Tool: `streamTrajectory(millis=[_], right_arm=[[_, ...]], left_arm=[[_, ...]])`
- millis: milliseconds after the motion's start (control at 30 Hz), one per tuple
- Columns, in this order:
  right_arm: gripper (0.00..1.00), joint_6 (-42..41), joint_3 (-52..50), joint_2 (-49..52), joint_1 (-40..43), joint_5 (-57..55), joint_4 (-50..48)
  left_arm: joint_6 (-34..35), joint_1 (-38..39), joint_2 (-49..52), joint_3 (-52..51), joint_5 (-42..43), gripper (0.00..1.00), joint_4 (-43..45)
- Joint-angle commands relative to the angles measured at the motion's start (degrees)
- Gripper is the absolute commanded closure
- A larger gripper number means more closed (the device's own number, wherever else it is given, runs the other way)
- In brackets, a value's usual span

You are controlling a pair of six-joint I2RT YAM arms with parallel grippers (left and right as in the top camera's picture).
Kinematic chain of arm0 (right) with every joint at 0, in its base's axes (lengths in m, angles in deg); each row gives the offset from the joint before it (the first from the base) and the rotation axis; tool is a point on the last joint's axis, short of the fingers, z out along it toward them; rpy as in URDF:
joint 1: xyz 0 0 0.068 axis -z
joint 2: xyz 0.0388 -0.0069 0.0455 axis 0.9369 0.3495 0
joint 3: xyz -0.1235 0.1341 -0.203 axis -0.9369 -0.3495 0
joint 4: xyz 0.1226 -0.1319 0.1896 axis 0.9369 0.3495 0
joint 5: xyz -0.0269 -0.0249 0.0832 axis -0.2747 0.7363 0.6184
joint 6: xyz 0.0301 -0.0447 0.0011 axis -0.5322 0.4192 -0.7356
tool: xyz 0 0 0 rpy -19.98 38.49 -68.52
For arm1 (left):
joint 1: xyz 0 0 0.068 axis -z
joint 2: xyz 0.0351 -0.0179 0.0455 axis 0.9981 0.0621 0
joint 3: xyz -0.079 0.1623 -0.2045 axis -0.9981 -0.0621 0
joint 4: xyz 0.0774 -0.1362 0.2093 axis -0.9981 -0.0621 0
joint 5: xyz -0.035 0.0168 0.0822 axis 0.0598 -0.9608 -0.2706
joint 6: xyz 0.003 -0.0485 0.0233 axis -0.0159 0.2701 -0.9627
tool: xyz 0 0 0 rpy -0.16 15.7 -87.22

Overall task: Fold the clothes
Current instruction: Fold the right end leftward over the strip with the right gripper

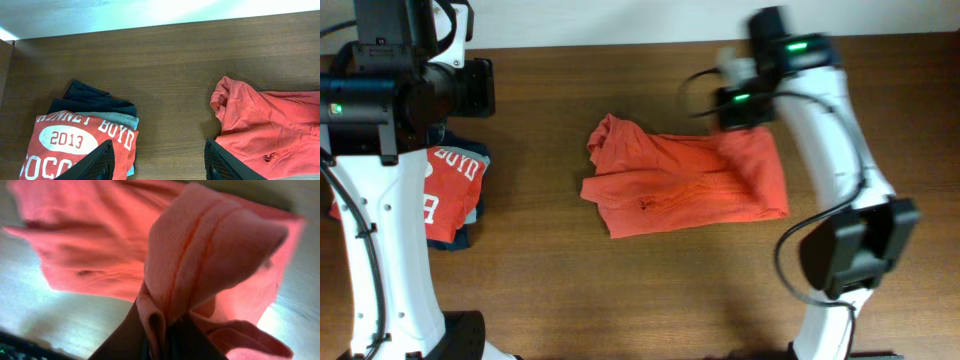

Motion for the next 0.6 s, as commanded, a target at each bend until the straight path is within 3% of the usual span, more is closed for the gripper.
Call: streamTrajectory(millis=[0,233,400,467,500,567], right_arm=[[0.96,-6.1,-0.2,3.3,-9.9,-3.3,-3.1],[0.96,-11.3,-0.2,8.7,-20.6,-3.3,-10.3],[0.95,-13.4,-0.2,11.7,-23.3,-3.3,-14.7],[0.57,-13.3,-0.2,12.5,-23.4,-4.4,-16.6],[0.48,-13.3,-0.2,12.6,-23.3,-4.7,-17.5],[0.45,-12.7,0.0,12.2,-22.8,-2.8,-18.1]], left_arm=[[-0.7,-0.3,-0.8,0.8,-0.6,0.43,-0.2],[-0.7,-0.3,-0.8,0.8,-0.6,0.43,-0.4],[-0.7,-0.3,-0.8,0.8,-0.6,0.43,-0.9],[-0.7,-0.3,-0.8,0.8,-0.6,0.43,-1.1],[-0.7,-0.3,-0.8,0.8,-0.6,0.43,-1.2],[-0.7,-0.3,-0.8,0.8,-0.6,0.43,-1.4]])
